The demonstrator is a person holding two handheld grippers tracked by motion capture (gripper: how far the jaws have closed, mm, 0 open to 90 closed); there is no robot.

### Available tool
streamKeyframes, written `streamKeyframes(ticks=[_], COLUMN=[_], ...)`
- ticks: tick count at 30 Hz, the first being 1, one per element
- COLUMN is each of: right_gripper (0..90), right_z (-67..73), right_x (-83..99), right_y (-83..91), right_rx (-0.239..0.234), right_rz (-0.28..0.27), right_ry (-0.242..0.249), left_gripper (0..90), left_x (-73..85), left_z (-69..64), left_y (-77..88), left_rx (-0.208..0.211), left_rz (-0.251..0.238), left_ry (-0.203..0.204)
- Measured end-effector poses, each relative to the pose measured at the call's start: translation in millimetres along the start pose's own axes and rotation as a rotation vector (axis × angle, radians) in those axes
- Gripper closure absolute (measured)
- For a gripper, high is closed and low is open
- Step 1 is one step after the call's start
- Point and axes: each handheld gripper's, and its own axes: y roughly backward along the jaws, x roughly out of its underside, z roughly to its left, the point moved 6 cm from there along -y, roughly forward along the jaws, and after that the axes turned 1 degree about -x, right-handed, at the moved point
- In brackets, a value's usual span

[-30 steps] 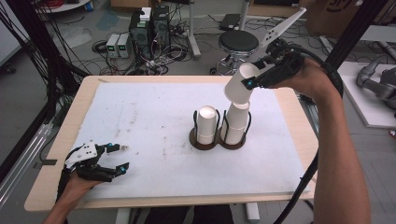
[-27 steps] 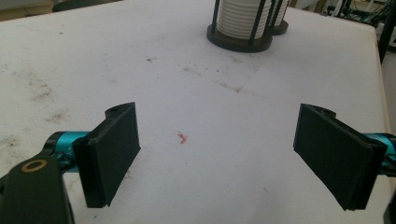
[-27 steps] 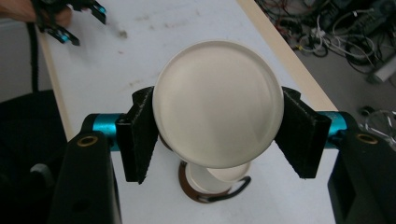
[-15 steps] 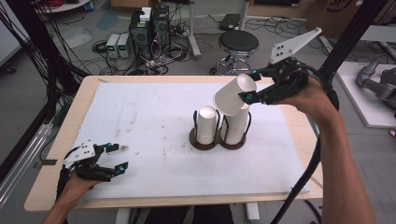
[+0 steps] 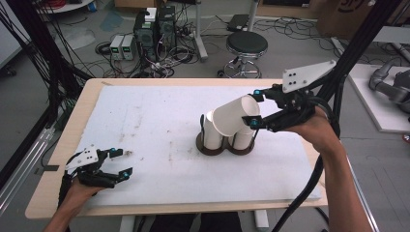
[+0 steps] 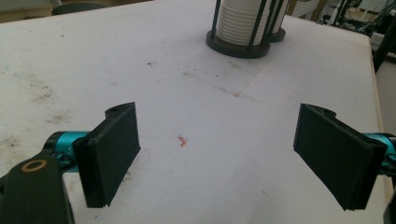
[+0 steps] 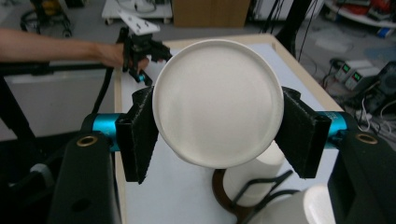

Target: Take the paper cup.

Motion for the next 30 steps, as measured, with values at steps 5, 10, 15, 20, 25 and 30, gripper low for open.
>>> streamKeyframes(ticks=[5, 10, 15, 20, 25, 30], right_gripper=[36.3, 36.3, 36.3, 36.3, 36.3, 36.3], right_z=[10.9, 19.2, 24.5, 31.9, 34.9, 37.3], right_x=[12.8, 30.7, 45.2, 62.3, 72.1, 81.2], right_y=[-7.2, -20.7, -33.5, -48.3, -55.2, -64.0], right_rx=[0.001, -0.015, -0.026, -0.037, -0.044, -0.058], right_rz=[-0.061, -0.101, -0.122, -0.152, -0.194, -0.209], right_ry=[-0.002, -0.027, -0.036, -0.059, -0.069, -0.08], left_gripper=[14.3, 14.3, 14.3, 14.3, 14.3, 14.3], left_x=[0.0, 0.0, 0.0, 0.0, -0.1, -0.2], left_z=[-0.1, 0.0, 0.1, 0.7, 0.9, 0.9], left_y=[0.3, 0.4, 0.3, 0.2, 0.2, 0.3], left_rx=[-0.002, -0.002, 0.002, 0.002, 0.004, 0.002], left_rz=[-0.002, -0.002, -0.002, 0.001, -0.001, -0.003], left_ry=[0.0, 0.002, 0.004, 0.005, 0.008, 0.013])
